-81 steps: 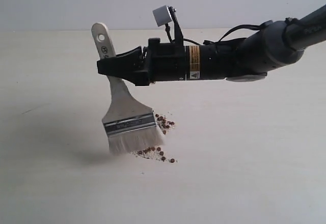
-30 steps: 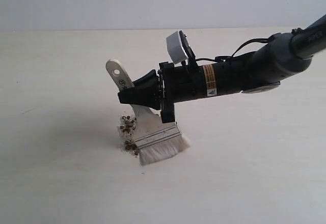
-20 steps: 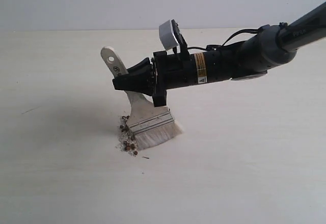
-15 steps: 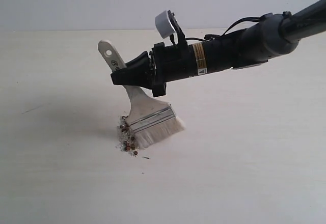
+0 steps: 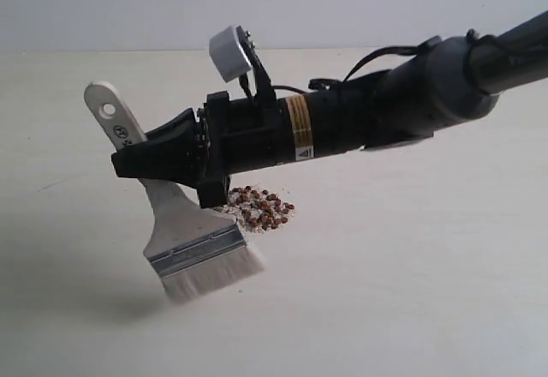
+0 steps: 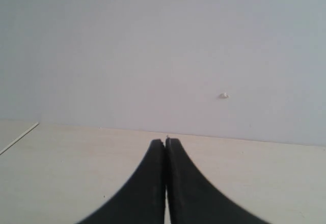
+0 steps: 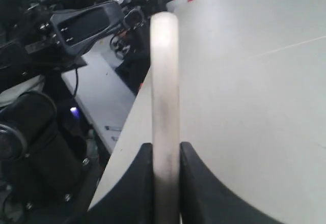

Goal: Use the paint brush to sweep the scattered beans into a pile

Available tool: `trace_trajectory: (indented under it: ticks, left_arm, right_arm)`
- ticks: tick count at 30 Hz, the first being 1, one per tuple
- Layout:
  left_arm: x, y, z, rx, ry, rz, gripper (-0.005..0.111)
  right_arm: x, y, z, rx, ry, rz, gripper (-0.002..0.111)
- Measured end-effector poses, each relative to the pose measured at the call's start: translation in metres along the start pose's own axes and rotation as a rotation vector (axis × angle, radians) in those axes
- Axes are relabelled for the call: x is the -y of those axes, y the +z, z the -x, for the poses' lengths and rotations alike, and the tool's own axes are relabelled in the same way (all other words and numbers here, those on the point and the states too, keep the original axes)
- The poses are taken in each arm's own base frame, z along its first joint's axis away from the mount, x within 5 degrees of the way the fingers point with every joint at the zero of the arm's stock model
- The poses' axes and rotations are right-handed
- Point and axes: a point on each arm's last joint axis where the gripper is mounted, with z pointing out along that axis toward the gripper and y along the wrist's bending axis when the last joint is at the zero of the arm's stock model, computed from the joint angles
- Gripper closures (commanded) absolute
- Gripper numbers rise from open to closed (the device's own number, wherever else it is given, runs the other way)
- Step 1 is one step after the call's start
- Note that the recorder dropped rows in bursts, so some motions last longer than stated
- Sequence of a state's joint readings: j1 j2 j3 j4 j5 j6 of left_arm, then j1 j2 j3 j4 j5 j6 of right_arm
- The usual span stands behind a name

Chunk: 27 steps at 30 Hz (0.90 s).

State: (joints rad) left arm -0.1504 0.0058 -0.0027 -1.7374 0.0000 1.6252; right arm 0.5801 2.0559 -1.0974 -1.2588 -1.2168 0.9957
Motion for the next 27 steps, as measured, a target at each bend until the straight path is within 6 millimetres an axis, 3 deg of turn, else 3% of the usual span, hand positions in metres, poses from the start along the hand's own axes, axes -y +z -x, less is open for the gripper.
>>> trace_trajectory:
  ticks: [6,12,27]
  left_arm:
    - [0.000,0.000,0.000,0.000,0.000,0.000,0.107]
    - [0.000,0.000,0.000,0.000,0.000,0.000,0.107]
    - [0.000,0.000,0.000,0.000,0.000,0.000,0.107]
  right_arm:
    - [0.017,0.000,-0.021,0.141,0.038,-0.174,0.108]
    - [0.031,0.000,-0.034,0.156,0.059,-0.262,0.108]
    - [0.045,-0.005,-0.039,0.170,0.153,-0.411,0.108]
